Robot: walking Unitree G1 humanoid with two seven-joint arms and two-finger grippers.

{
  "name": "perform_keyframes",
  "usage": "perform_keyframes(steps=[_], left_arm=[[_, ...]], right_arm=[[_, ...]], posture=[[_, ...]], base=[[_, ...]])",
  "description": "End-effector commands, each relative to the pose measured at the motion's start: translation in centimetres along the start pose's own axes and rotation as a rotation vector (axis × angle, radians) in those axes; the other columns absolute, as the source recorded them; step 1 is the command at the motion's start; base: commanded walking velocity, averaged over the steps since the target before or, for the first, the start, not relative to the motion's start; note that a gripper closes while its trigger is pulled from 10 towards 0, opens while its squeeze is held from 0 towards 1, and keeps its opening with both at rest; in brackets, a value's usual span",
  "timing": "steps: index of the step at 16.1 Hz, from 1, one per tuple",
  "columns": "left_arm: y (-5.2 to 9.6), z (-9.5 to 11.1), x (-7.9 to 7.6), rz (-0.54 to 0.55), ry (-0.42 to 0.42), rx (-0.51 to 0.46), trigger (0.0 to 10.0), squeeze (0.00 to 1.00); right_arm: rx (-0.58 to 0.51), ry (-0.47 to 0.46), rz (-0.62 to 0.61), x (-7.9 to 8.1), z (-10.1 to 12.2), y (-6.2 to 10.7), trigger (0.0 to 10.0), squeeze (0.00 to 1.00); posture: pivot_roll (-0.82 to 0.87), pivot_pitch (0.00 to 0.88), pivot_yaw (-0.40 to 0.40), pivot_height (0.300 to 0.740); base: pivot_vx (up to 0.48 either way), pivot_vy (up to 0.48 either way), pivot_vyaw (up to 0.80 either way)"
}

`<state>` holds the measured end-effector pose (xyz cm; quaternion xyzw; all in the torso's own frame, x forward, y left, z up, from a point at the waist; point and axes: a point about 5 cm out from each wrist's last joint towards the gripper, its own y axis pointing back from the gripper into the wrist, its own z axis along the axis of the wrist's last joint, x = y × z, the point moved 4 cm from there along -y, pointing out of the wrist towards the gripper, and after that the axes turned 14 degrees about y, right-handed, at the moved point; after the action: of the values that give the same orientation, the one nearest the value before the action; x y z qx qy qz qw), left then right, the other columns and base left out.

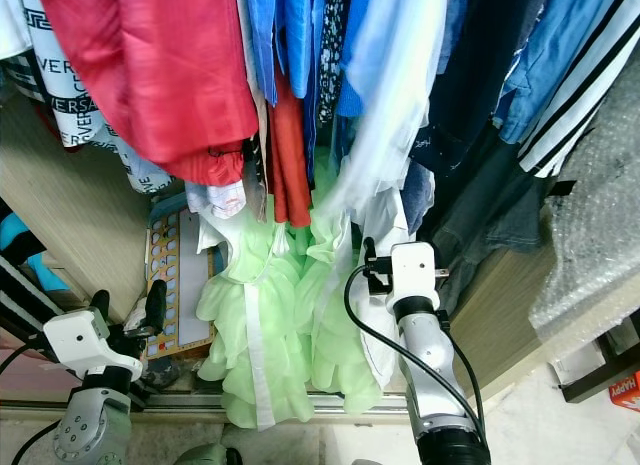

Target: Clean up the room

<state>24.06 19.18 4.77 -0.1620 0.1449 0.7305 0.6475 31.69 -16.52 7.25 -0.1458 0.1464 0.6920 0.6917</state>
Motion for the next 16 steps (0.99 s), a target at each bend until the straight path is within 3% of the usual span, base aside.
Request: perform_keyframes(steps=[1,3,4,5,10,13,15,16], left_arm=[[-6.5,6.5,-1.6,-0.05,0.024,0.03,10.0,0.0],[-6.5,6.5,-1.6,-0.05,0.024,0.03,10.0,0.0],[-5.8,6.4,-1.6,-0.045,-0.038,0.023,10.0,0.0],[-4.7,6.1,-2.3,-0.101,-0.068,0.022,10.0,0.0],[-4.9,6.3,-2.6,-0.096,-0.072,0.042,10.0,0.0],[-3.1,5.6,-2.1,-0.077,-0.067,0.1,10.0,0.0],[-1.6,5.1,-2.1,-0.065,-0.072,0.096,10.0,0.0],[-1.6,5.1,-2.3,-0.06,-0.085,0.09,10.0,0.0]], right_arm=[[-0.027,-0.195,0.205,2.0,6.7,-4.6,10.0,0.0],[-0.027,-0.195,0.205,2.0,6.7,-4.6,10.0,0.0],[-0.073,-0.183,0.126,0.7,6.7,-3.4,10.0,0.0],[-0.098,-0.194,0.043,-0.7,5.7,-0.8,10.0,0.0],[-0.083,-0.184,0.058,-1.0,5.6,-0.7,10.0,0.0],[-0.052,-0.15,0.11,-1.2,4.8,1.9,10.0,0.0],[-0.056,-0.12,0.165,-1.1,4.5,3.2,10.0,0.0],[-0.062,-0.106,0.174,-1.0,4.6,3.2,10.0,0.0]], posture=[[0.05,0.014,0.012,0.74],[0.05,0.014,0.012,0.74],[0.05,0.029,0.01,0.74],[0.06,0.028,0.011,0.74],[0.05,0.01,-0.001,0.74],[0.06,0.008,-0.003,0.74],[0.05,0.017,-0.002,0.74],[0.05,0.019,-0.002,0.74]], base=[[0.0,0.0,0.0],[0.0,0.0,0.0],[0.0,0.0,0.0],[0.0,0.0,0.0],[0.0,0.0,0.0],[0.0,0.0,0.0],[0.0,0.0,0.0],[0.0,0.0,0.0]])
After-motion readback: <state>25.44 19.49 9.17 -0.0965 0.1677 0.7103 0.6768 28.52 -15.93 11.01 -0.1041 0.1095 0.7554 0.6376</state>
